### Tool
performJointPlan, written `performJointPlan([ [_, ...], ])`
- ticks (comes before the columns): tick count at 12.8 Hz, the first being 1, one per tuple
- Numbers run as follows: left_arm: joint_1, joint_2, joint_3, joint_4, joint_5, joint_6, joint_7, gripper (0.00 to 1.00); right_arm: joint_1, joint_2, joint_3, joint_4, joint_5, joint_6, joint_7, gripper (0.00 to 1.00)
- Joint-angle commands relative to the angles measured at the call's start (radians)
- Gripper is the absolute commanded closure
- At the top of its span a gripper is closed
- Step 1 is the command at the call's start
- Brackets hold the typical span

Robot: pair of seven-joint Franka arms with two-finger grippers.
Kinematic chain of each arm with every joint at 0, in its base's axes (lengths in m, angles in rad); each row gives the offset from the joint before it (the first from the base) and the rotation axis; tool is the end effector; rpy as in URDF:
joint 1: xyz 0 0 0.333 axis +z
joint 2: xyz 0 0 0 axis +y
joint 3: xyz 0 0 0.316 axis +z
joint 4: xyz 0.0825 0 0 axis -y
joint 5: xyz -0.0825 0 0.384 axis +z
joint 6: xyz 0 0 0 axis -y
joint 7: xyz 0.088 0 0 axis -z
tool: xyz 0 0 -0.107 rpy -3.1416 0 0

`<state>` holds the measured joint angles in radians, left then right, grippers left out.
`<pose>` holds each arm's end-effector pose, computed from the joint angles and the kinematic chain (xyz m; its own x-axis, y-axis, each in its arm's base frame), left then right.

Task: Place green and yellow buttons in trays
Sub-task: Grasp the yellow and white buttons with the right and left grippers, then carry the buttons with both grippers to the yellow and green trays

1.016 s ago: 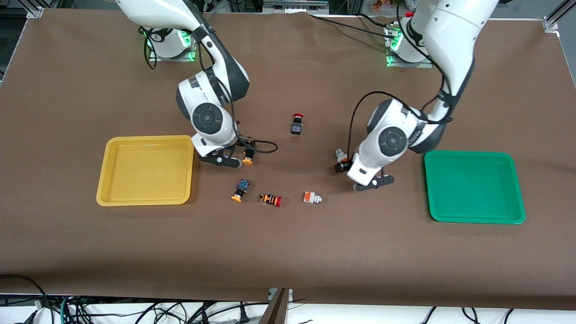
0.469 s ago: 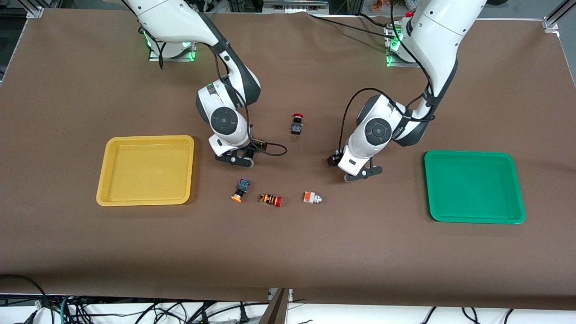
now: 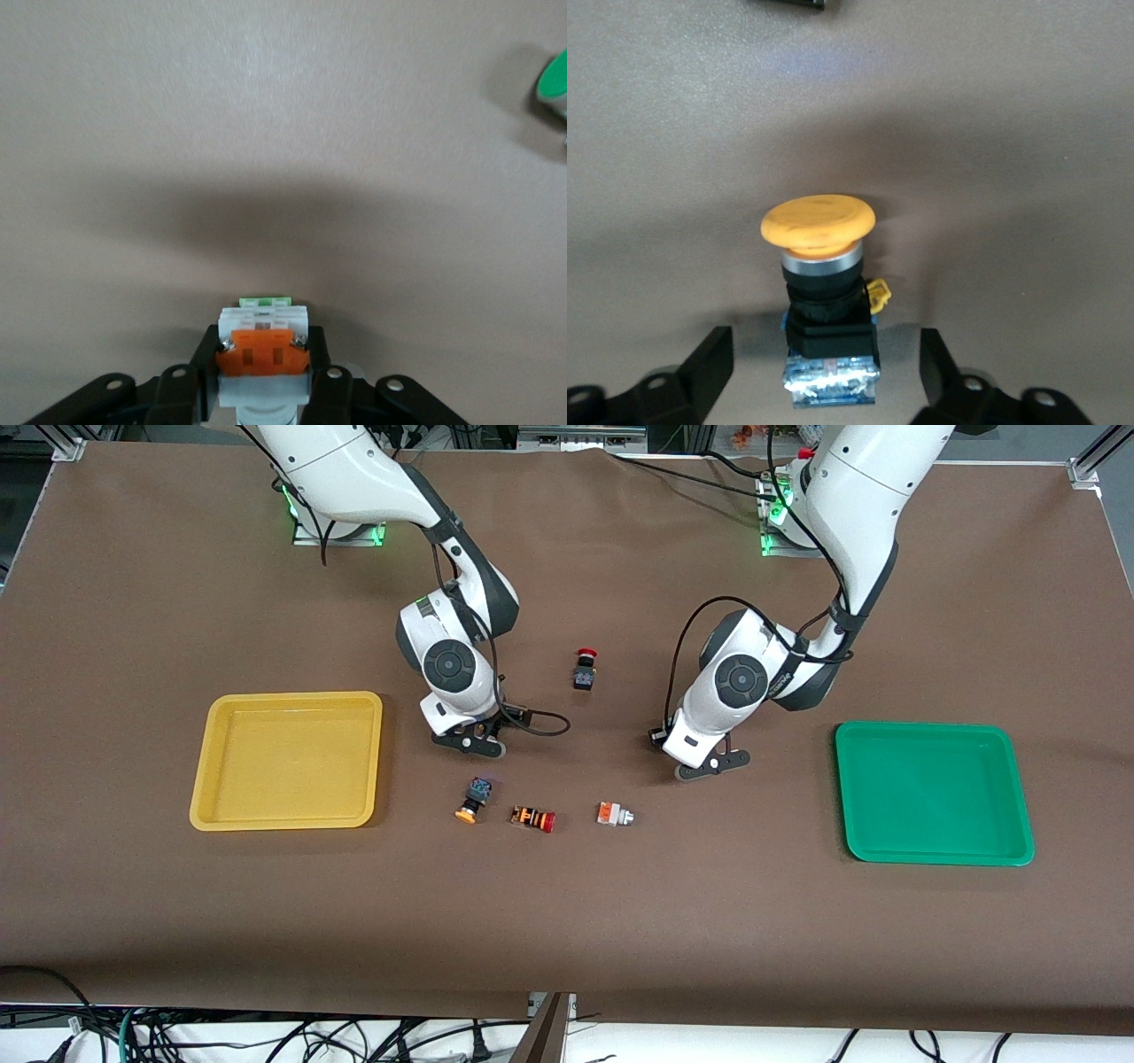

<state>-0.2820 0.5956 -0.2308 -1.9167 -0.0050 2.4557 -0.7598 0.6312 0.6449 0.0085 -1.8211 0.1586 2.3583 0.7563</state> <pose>0.5446 -0.3012 0.1836 0.9531 0.2769 -0.1226 0.2861 -0.9560 0.0647 0.5096 0.3814 0.1722 0.9605 -0.2318 -0.1539 -0.2342 -0.9722 0.0025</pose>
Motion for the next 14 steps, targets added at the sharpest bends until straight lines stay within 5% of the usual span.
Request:
performJointPlan([
  [1, 0.003, -0.068, 0.028, 0.031, 0.080, -0.110, 0.005, 0.90, 0.004, -0.008, 0.001, -0.003, 0.018, 0.015, 0.008, 0.75],
  [3, 0.027, -0.086, 0.028, 0.117, 0.180, -0.292, 0.016, 0.90, 0.004, -0.011, -0.001, 0.003, 0.018, 0.016, 0.008, 0.97],
  [7, 0.107, -0.109, 0.034, 0.238, 0.194, -0.492, 0.239, 0.90, -0.005, -0.080, -0.027, 0.019, 0.012, -0.008, -0.047, 1.00],
  [14, 0.343, -0.059, 0.034, 0.237, 0.269, -0.371, 0.701, 0.86, -0.005, -0.195, -0.367, 0.022, 0.015, -0.312, -0.585, 1.00],
])
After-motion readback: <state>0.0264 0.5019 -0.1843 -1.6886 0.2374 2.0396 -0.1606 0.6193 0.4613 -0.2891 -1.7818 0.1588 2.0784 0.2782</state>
